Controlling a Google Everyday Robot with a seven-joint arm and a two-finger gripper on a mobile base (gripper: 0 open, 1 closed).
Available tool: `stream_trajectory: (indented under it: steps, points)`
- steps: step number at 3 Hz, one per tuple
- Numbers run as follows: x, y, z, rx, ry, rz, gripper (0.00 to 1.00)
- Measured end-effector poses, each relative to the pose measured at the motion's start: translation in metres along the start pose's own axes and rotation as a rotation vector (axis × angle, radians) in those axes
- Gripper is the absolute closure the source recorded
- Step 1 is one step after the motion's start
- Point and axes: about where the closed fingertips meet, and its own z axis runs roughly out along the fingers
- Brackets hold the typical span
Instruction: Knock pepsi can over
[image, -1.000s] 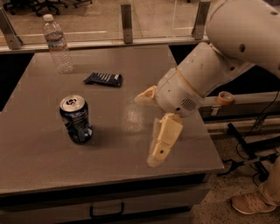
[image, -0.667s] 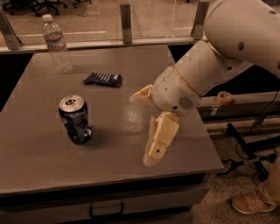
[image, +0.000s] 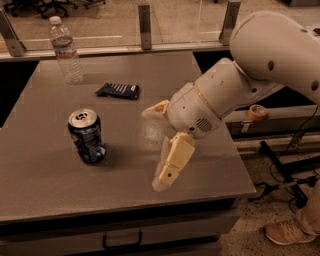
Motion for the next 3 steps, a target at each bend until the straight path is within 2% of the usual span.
stream_trajectory:
  steps: [2,3]
  points:
    - [-0.039,-0.052,0.05,0.024,-0.226,-0.109,0.0]
    - [-0.046,-0.069,0.081,0.018,-0.328,-0.113,0.0]
